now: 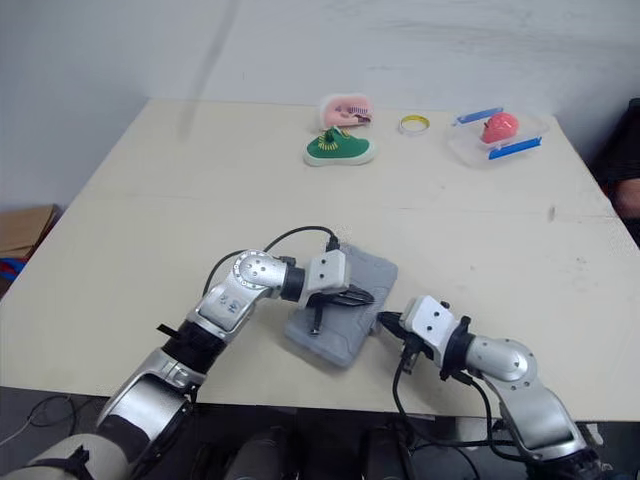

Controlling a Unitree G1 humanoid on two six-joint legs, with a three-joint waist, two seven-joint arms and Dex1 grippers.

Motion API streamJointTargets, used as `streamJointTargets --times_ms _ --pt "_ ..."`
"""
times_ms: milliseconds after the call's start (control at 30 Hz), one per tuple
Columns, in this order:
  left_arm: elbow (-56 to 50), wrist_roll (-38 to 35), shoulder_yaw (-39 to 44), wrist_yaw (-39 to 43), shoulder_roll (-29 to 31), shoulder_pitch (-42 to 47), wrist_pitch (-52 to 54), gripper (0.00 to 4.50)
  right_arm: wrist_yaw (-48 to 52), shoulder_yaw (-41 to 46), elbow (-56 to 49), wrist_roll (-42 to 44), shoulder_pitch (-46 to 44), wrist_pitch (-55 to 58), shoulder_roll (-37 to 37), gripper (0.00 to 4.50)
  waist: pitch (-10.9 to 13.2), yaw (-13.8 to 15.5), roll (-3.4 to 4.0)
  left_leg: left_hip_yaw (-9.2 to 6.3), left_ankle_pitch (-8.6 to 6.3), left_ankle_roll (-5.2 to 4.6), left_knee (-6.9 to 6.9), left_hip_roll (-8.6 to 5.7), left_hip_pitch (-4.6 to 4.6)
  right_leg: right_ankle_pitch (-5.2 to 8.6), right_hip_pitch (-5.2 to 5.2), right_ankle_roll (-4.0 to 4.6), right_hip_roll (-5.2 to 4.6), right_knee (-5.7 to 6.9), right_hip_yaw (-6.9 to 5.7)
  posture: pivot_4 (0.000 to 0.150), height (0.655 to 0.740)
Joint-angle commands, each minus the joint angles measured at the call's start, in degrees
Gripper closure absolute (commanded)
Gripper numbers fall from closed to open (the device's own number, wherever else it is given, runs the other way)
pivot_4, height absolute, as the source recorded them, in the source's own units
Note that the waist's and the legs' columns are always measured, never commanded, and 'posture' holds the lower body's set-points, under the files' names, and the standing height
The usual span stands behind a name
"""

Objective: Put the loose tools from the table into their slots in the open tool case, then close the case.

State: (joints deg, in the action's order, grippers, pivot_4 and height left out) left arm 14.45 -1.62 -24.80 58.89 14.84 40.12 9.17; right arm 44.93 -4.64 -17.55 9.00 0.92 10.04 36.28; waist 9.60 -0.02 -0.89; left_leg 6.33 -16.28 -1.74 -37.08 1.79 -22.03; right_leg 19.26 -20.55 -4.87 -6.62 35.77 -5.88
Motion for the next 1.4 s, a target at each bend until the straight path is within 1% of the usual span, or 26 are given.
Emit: streamJointTargets --times_ms 33,367,567,733,833,900,1100,1200,1300,1400 --pt "3.67 3.58 -4.19 1.17 0.9 -2.94 2.22 4.5 0.68 -0.83 -1.51 0.73 0.86 1.95 0.07 4.48 0.0 0.0 0.0 -0.01 0.0 0.0 0.0 0.0 -0.02 0.01 -0.01 0.01 0.0 -0.01 -0.01 0.15 0.74" --pt "3.13 3.61 -4.2 1.17 1.22 -3.28 3.0 4.5 1.16 0.44 -1.16 0.76 0.71 1.75 0.28 4.48 0.0 0.07 0.0 -0.08 -0.01 0.01 0.01 -0.01 -0.07 0.0 -0.01 0.01 -0.02 -0.09 -0.06 0.15 0.74" --pt "3.1 3.89 -4.39 1.51 2.08 -3.7 3.52 4.5 1.06 -2.42 3.34 -0.96 -2.93 -0.9 -2.16 4.48 0.0 -0.06 0.0 -0.11 -0.02 0.02 0.03 0.0 -0.07 0.01 -0.01 0.01 -0.02 -0.12 -0.08 0.15 0.74" --pt "3.46 5.16 -5.71 2.06 3.59 -4.24 4.43 4.5 0.78 -4.34 3.67 -0.45 -5.83 1.82 -5.29 4.48 -0.06 -0.81 -0.09 -0.1 -0.01 0.04 0.07 0.07 -0.03 0.0 -0.01 0.06 0.01 -0.11 -0.08 0.15 0.74" --pt "3.64 4.96 -5.59 1.61 3.68 -4.55 4.94 4.5 1.7 -5.49 4.17 -1.38 -6.23 1.93 -5.41 4.48 -0.13 -1.48 -0.19 -0.13 -0.03 0.1 0.1 0.1 0.03 0.0 0.04 0.13 0.03 -0.1 -0.09 0.15 0.74" --pt "3.97 5.25 -5.64 1.19 3.9 -4.96 4.56 4.5 2.18 -5.78 4.52 -1.21 -6.62 1.66 -5.49 4.48 -0.18 -1.65 -0.25 -0.16 -0.21 0.41 0.11 0.11 0.04 0.01 0.04 0.15 0.03 -0.1 -0.1 0.15 0.74" --pt "4.01 5.04 -5.13 0.32 4.21 -6.19 4.63 4.5 3.97 -5.97 4.1 0.04 -7.17 2.87 -5.72 4.48 -0.27 -1.68 -0.38 -0.17 -0.23 0.45 0.14 0.12 0.09 0.04 0.07 0.19 0.03 -0.1 -0.11 0.15 0.74" --pt "3.14 4.07 -3.84 -0.92 3.98 -7.03 6.26 4.5 4.7 -3.9 2.6 2.33 -6.16 3.27 -5.55 4.48 -0.28 -1.66 -0.37 -0.17 -0.24 0.46 0.18 0.13 0.11 0.06 0.07 0.23 0.03 -0.11 -0.1 0.15 0.74" --pt "1.07 0.4 -0.55 -0.86 3.35 -7.88 5.86 4.5 6.61 -0.42 0.5 5.68 -4.49 2.62 -3.96 4.48 -0.22 -1.61 -0.26 -0.19 -0.24 0.47 0.22 0.14 0.1 0.09 0.04 0.29 0.03 -0.11 -0.12 0.15 0.74" --pt "-1.05 -3.37 3.63 -0.57 2.7 -8.6 -0.02 4.5 7.75 1.89 -0.52 6.32 -3.43 1.64 -1.84 4.48 -0.1 -1.64 0.01 -0.17 -0.23 0.47 0.26 0.13 0.08 0.1 -0.02 0.29 0.03 -0.11 -0.1 0.15 0.74"
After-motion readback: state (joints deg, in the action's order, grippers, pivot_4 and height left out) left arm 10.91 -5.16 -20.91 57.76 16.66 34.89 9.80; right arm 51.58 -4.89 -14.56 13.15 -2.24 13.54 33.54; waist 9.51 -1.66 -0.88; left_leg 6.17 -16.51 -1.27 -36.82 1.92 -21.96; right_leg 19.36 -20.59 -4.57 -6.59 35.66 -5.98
